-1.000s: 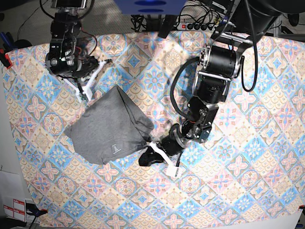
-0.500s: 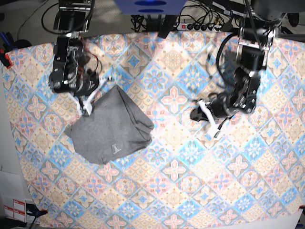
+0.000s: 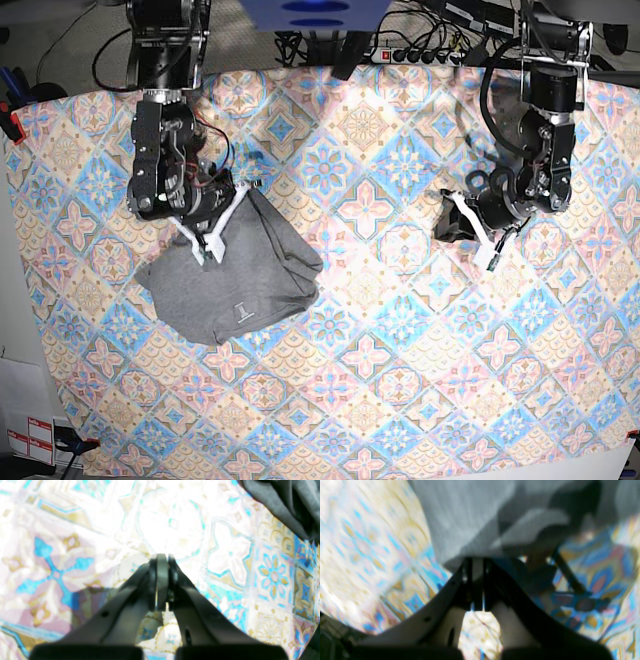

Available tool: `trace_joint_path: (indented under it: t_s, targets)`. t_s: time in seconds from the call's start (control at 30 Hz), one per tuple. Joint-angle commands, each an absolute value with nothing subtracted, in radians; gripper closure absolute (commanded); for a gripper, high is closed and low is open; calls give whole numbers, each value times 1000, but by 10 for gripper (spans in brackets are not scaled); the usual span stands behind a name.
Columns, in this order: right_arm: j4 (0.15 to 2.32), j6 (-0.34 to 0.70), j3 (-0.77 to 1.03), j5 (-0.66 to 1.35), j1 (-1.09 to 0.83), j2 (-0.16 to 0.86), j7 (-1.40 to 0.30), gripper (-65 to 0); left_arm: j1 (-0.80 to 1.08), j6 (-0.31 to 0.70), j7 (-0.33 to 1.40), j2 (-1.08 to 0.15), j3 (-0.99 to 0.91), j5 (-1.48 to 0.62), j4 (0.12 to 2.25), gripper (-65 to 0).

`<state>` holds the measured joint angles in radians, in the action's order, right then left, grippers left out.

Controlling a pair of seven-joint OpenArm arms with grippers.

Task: Fold the T-shirt properly
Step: 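Open both grippers and lift them away from the folded shirt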

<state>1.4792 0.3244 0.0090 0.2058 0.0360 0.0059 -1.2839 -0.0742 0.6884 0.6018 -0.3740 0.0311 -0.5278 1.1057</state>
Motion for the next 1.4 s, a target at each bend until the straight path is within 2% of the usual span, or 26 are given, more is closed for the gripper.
trace_joint_path:
  t_s: [0.0, 0.2, 0.5, 0.8, 0.87, 0.97, 1.13, 1.23, 1.37]
  targets:
    - [1484, 326, 10, 211, 50, 4, -1271, -2, -88, 698, 584, -386, 25, -541, 1122, 0]
    - [1486, 326, -24, 216, 59, 1, -1257, -2, -88, 698, 584, -386, 25, -541, 1122, 0]
    - [1518, 326, -332, 216, 110, 1, -1202, -2, -94, 698, 584, -386, 25, -541, 1122, 0]
    - [1552, 326, -340, 217, 94, 5, -1204, -2, -85, 698, 587, -387, 30, -539, 1122, 0]
    - [1598, 325, -288, 211, 51, 7, -1204, -2, -85, 698, 613, -387, 31, -535, 1122, 0]
    - [1684, 325, -116, 211, -25, 4, -1208, -2, -85, 698, 676, -387, 28, -535, 1124, 0]
    - [1848, 325, 160, 209, -93, 2, -1330, -2, -54, 698, 700, -406, 28, -535, 1132, 0]
    - [1923, 325, 269, 209, -143, 7, -1395, -2, 28, 698, 696, -424, 30, -533, 1276, 0]
    - [1934, 325, 328, 209, -183, 25, -1396, -2, 166, 698, 699, -452, 22, -475, 1546, 0]
